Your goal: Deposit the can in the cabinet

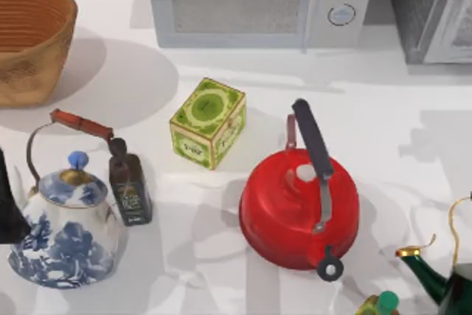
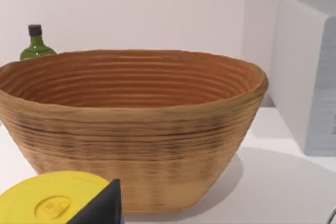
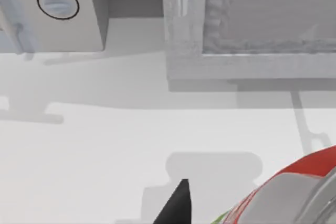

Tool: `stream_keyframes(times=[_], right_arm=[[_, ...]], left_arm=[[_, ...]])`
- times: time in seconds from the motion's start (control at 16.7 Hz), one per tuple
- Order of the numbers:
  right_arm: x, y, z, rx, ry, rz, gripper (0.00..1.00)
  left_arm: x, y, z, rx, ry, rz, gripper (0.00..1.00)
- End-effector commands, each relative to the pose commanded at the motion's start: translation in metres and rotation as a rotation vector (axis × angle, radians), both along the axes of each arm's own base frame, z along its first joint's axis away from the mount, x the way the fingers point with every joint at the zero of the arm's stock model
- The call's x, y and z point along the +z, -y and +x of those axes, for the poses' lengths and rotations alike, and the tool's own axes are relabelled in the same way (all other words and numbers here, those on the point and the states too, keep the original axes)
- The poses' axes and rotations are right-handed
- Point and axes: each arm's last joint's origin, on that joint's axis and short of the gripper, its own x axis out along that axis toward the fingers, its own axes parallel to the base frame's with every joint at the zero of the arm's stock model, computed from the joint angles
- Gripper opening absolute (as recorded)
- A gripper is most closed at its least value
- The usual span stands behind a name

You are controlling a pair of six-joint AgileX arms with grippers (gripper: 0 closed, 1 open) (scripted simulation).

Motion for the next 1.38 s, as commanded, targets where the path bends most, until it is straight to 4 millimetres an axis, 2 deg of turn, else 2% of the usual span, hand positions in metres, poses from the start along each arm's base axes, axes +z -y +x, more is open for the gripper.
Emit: stream_keyframes(times=[0.18, 0.36, 0.6, 0.9, 1.38], right_arm=[[-0.011, 0.007, -0.038, 0.000, 0.120, 0.002, 0.00], [-0.031, 0.013, -0.071, -0.002, 0.245, -0.001, 0.00], [-0.064, 0.017, -0.098, -0.004, 0.399, -0.011, 0.00], [-0.095, 0.019, -0.108, -0.004, 0.519, -0.024, 0.00], [-0.096, 0.019, -0.108, -0.003, 0.525, -0.023, 0.00]], left_arm=[[0.000, 0.000, 0.000, 0.000, 0.000, 0.000, 1.00], [0.000, 0.000, 0.000, 0.000, 0.000, 0.000, 1.00], [0.000, 0.000, 0.000, 0.000, 0.000, 0.000, 1.00], [0.000, 0.000, 0.000, 0.000, 0.000, 0.000, 1.00], [0.000, 0.000, 0.000, 0.000, 0.000, 0.000, 1.00]])
